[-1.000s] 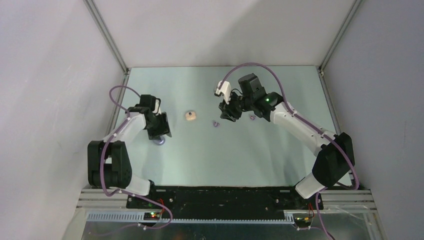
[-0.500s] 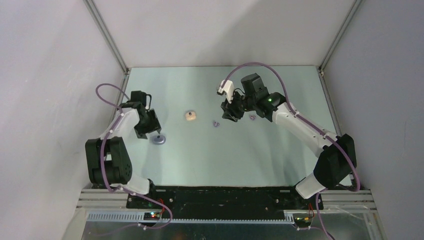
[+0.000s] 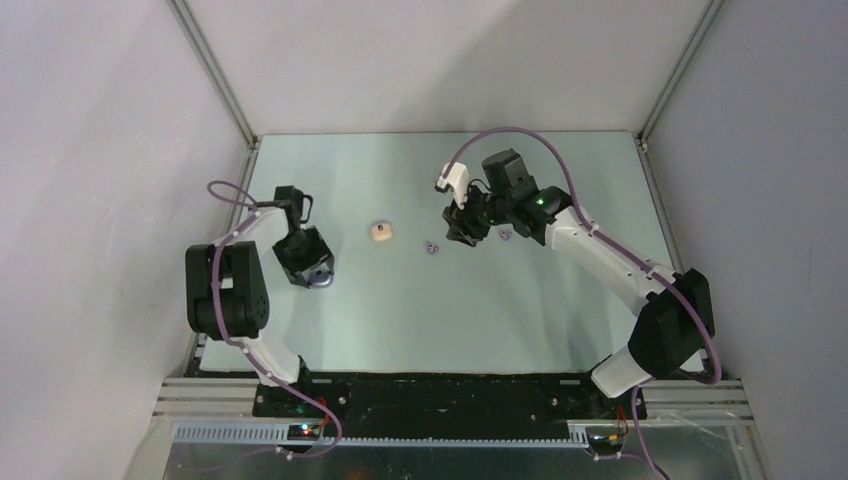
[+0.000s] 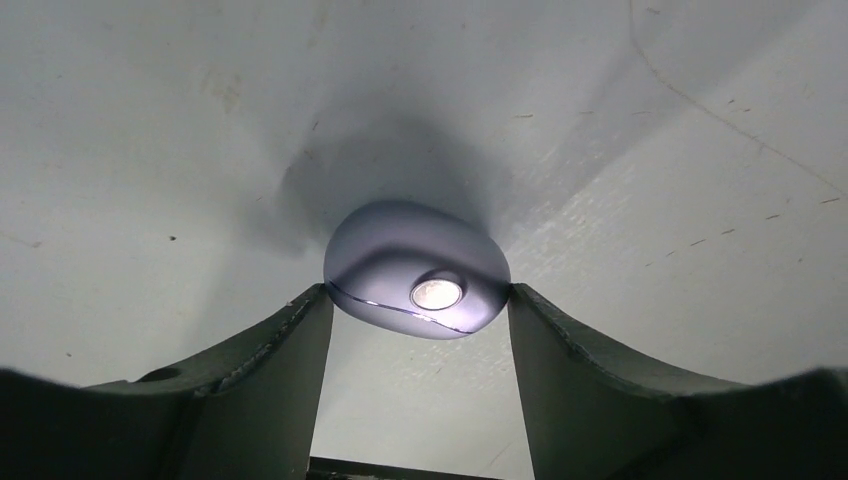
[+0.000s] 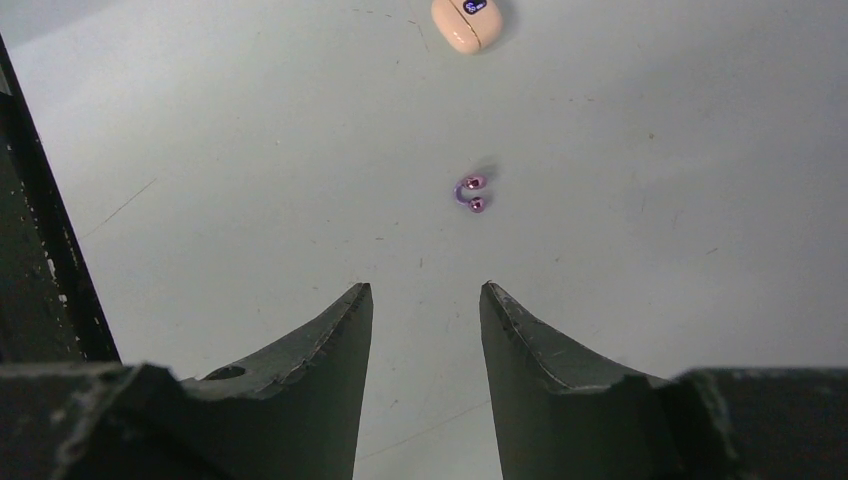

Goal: Insert the wireless bluetooth earbuds into the charging case
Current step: Move the charging case to the center of the board.

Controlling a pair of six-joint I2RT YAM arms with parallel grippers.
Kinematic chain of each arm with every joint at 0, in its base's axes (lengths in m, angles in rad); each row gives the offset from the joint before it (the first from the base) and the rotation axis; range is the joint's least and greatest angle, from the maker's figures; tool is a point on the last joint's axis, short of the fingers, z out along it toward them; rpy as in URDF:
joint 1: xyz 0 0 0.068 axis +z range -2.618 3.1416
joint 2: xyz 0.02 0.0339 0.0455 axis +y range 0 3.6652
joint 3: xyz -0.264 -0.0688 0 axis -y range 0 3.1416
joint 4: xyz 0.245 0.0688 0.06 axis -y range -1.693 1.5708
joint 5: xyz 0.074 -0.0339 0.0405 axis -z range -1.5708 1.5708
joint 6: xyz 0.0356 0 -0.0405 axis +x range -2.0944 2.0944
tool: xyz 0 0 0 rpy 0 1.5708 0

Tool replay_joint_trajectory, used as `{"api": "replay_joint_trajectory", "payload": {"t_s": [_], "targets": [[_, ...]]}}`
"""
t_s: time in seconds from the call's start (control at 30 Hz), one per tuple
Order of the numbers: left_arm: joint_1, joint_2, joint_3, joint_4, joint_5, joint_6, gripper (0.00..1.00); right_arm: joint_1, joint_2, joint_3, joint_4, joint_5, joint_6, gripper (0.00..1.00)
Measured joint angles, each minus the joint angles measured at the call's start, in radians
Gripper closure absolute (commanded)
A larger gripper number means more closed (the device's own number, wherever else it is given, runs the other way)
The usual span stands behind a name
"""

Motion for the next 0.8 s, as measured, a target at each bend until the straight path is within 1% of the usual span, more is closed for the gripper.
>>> {"api": "replay_joint_trajectory", "payload": {"t_s": [0.27,0.33,0.37,0.5,0.63,0.8], "targets": [[-0.038,0.090,0.110,0.013,-0.002,0.004,0.42,0.000,0.000,0.000,0.001,0.022,-0.001,0.51],[-0.056,0.108,0.141,0.022,-0.008,0.026,0.46,0.000,0.000,0.000,0.001,0.027,-0.003,0.51],[-0.079,0.121,0.151,0.029,-0.009,0.035,0.49,-0.002,0.000,0.000,0.001,0.029,-0.005,0.51],[-0.152,0.144,0.179,0.054,-0.012,0.116,0.53,-0.011,-0.001,0.000,0.000,0.032,-0.008,0.51],[-0.248,0.150,0.186,0.072,0.010,0.216,0.53,-0.043,-0.019,-0.018,-0.001,0.033,-0.007,0.51],[-0.369,0.150,0.186,0.072,0.056,0.307,0.55,-0.099,-0.057,-0.042,-0.004,0.031,0.003,0.52]]}}
